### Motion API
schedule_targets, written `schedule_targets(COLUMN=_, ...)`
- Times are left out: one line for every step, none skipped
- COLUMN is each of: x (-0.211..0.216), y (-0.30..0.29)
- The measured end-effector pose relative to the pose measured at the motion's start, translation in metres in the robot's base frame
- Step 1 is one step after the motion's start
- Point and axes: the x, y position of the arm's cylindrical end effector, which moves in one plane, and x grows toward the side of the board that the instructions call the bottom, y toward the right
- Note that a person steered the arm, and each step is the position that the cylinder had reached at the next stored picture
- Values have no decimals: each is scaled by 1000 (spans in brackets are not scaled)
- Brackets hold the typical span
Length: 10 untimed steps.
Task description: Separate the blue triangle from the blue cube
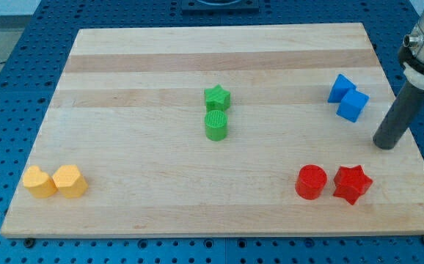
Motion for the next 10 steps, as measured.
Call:
schedule_targets(x=0, y=0)
schedule_targets(x=1, y=0)
schedule_targets(x=1, y=3)
schedule_targets(x=1, y=-12)
schedule_targets(x=-17, y=-17)
schedule_targets(x=-56, y=-13)
schedule_targets(x=-64, y=-37)
schedule_targets(x=-100, y=-37)
schedule_targets(x=-97, y=-3)
schedule_targets(x=-111, y=7)
